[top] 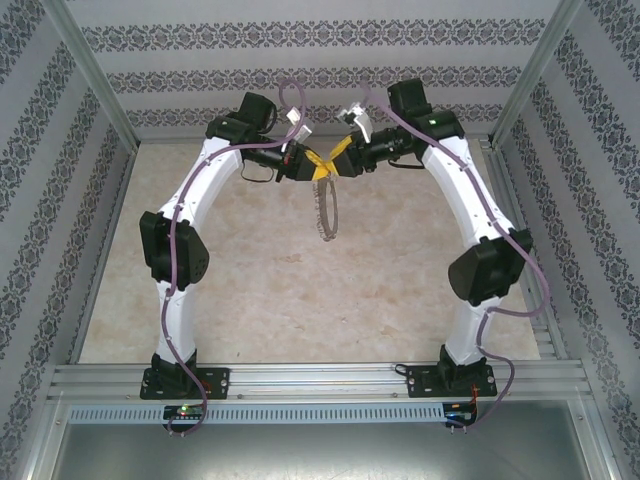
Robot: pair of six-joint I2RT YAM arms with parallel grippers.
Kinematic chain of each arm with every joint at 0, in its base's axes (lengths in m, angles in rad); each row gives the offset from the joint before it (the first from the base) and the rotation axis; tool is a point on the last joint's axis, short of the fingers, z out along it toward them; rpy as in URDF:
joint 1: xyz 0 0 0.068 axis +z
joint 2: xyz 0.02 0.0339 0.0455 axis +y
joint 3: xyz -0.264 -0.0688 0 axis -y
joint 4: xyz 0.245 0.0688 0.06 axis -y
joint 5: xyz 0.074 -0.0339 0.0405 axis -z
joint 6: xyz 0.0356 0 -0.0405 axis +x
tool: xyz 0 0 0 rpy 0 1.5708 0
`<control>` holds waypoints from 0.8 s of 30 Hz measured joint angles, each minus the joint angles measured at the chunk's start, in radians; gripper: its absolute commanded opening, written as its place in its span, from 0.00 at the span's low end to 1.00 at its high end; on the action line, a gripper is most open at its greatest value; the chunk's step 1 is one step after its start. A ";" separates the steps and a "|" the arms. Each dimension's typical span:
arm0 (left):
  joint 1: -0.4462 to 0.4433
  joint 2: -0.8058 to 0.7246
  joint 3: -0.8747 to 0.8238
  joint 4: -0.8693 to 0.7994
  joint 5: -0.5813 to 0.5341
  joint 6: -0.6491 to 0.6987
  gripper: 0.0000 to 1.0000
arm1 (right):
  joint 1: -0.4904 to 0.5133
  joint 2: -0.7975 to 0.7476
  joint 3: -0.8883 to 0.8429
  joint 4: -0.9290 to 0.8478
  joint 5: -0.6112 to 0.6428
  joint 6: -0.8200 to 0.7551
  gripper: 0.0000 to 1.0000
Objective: Put the keys on the keyring
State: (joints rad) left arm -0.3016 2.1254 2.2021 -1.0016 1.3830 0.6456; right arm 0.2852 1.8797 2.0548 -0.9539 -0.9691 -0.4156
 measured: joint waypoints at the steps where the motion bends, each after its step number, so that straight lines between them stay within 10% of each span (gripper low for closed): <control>1: 0.000 0.000 0.000 0.001 0.000 -0.001 0.00 | -0.009 -0.036 -0.051 0.044 -0.012 0.027 0.45; 18: -0.004 0.000 0.014 0.019 -0.006 -0.027 0.00 | -0.048 -0.249 -0.594 0.570 -0.110 0.343 0.40; 24: -0.004 0.000 0.014 0.026 -0.006 -0.042 0.00 | -0.040 -0.236 -0.600 0.624 -0.118 0.371 0.13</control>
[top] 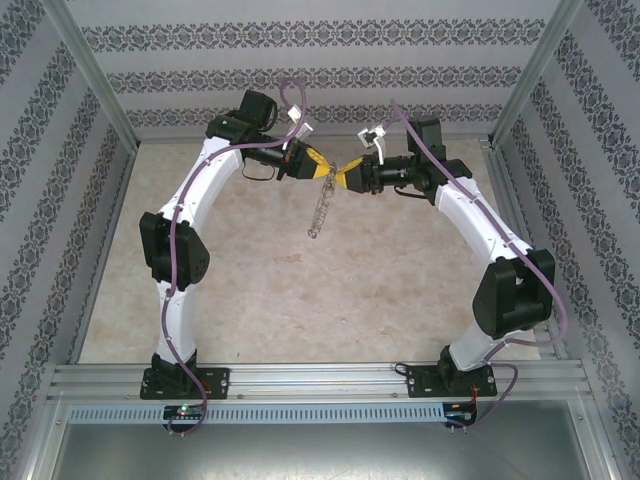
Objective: Put the keys on the keyring
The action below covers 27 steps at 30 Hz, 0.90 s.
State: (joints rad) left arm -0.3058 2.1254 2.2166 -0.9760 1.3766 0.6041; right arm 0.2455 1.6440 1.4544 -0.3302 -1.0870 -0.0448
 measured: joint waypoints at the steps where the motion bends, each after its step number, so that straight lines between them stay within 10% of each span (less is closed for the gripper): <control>1: 0.000 0.000 0.000 0.005 -0.001 -0.003 0.00 | 0.005 0.005 0.000 0.004 -0.005 0.002 0.08; 7: 0.006 0.000 0.000 0.012 -0.012 -0.011 0.00 | 0.024 0.014 -0.003 0.006 -0.022 0.013 0.05; 14: 0.005 0.000 0.001 0.021 -0.011 -0.011 0.00 | 0.025 0.013 -0.009 -0.002 -0.029 0.006 0.39; 27: 0.005 0.000 0.001 0.024 -0.011 -0.011 0.00 | -0.058 -0.079 -0.023 0.060 -0.032 0.074 0.34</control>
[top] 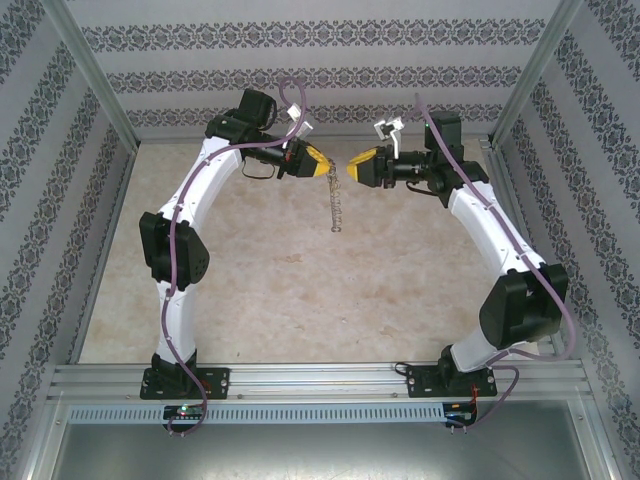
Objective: Put the keys on the keyring
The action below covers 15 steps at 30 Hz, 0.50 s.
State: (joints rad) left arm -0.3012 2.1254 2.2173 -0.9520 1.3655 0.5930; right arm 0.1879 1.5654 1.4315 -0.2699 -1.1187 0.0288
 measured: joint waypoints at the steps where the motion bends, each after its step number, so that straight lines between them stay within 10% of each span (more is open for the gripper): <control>1: 0.000 0.000 0.000 0.000 0.000 0.000 0.00 | 0.005 0.002 0.000 0.007 -0.001 0.008 0.34; 15: 0.001 0.000 0.001 0.003 -0.005 -0.004 0.00 | 0.066 0.079 0.043 0.048 -0.004 0.056 0.31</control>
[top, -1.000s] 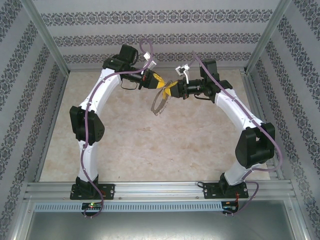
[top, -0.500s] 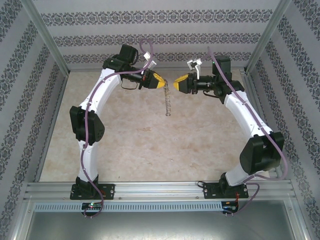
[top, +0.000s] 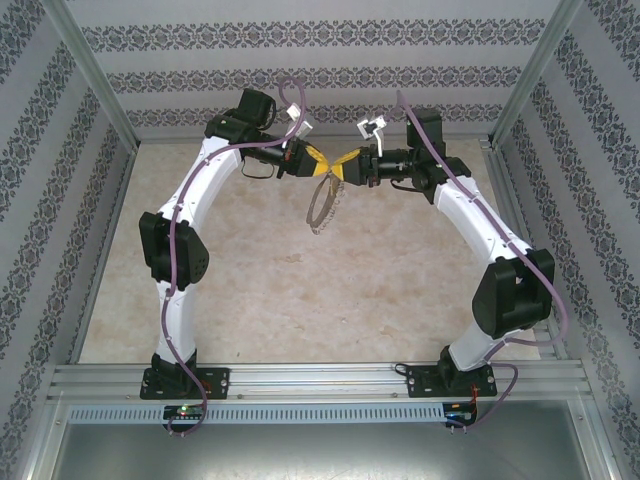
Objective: Put the keys on the keyring
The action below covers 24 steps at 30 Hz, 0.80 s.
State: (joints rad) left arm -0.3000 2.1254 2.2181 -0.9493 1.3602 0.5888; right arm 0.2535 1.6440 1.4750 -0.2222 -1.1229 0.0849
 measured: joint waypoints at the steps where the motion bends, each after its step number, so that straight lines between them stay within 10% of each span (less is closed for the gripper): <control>1: 0.000 0.000 0.000 0.000 0.000 0.000 0.00 | 0.000 0.001 0.000 0.001 -0.001 0.000 0.34; 24: -0.001 0.000 0.029 0.017 0.002 -0.015 0.00 | 0.078 -0.194 -0.389 0.234 0.325 0.099 0.44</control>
State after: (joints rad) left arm -0.3012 2.1254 2.2471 -0.9325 1.3617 0.5735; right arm 0.3317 1.4498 1.0855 0.0116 -0.7975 0.1841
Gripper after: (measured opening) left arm 0.051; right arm 0.431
